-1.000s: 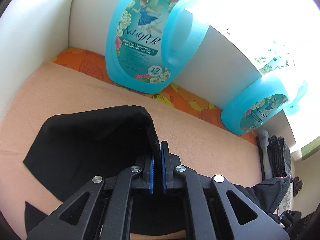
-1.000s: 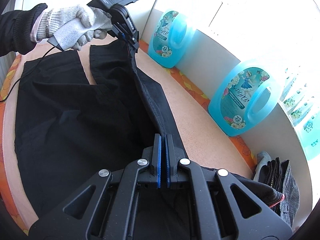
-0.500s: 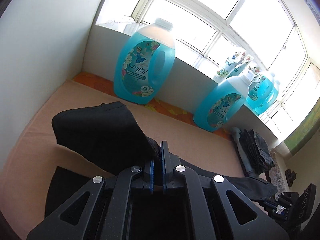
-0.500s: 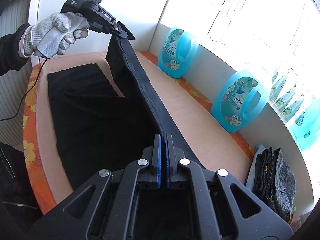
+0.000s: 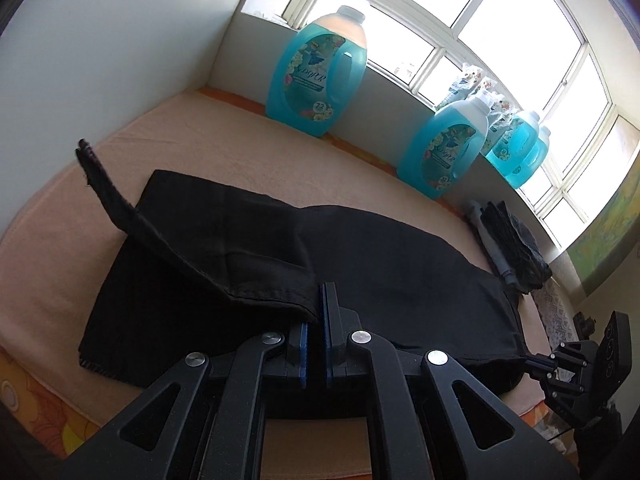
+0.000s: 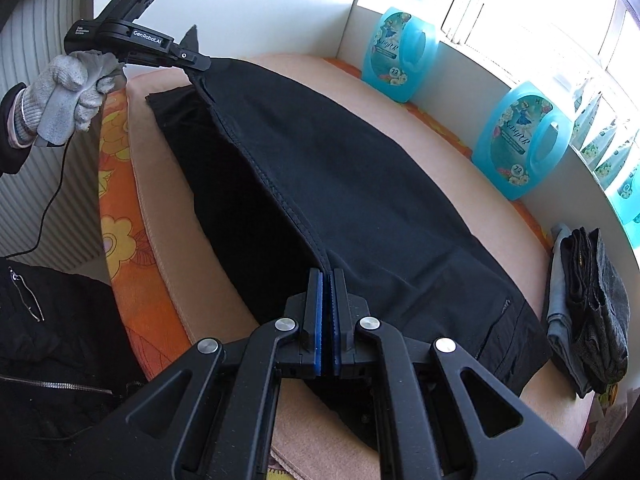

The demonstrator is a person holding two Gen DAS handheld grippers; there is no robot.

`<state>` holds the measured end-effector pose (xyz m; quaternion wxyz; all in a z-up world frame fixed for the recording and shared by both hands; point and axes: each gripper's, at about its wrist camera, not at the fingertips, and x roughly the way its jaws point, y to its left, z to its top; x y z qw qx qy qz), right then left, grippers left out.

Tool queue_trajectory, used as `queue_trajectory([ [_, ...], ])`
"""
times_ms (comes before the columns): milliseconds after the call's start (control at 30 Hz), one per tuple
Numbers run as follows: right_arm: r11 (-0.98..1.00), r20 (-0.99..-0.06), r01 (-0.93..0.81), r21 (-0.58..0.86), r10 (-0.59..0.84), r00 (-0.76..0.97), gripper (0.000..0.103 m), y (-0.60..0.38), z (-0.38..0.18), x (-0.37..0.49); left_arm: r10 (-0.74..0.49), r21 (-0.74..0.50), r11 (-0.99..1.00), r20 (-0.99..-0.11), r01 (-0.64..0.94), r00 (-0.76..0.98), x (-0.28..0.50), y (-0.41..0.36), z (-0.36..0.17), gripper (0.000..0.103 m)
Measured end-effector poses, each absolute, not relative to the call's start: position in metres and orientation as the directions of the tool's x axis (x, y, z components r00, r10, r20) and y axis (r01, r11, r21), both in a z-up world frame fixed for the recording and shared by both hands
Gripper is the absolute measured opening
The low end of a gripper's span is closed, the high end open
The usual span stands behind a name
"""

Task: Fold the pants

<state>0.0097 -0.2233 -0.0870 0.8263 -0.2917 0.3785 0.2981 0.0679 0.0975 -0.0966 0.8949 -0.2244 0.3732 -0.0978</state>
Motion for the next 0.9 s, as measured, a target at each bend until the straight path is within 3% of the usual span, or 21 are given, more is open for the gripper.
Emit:
queue_trajectory([
  [167,0.65,-0.836,-0.719,-0.245,0.234,0.496,0.004,-0.222,-0.113,0.005,-0.383,-0.519,0.854,-0.653,-0.019,0.654,0.06,0.1,-0.133,0.005],
  [467,0.659,-0.848,-0.709,-0.25,0.205,0.49,0.004,-0.219,-0.117,0.007,-0.34,-0.557,0.826,-0.62,-0.091,0.707,0.039,0.134,-0.134,0.021],
  [767,0.668,-0.847,-0.699,-0.257,0.192,0.496,0.004,-0.215,-0.119,0.005,-0.22,-0.53,0.819,-0.644,-0.22,0.733,0.011,0.179,-0.133,0.021],
  [900,0.68,-0.836,-0.686,-0.258,0.199,0.511,0.004,-0.219,-0.115,0.003,-0.185,-0.493,0.847,-0.624,-0.198,0.759,0.004,0.177,-0.117,0.021],
])
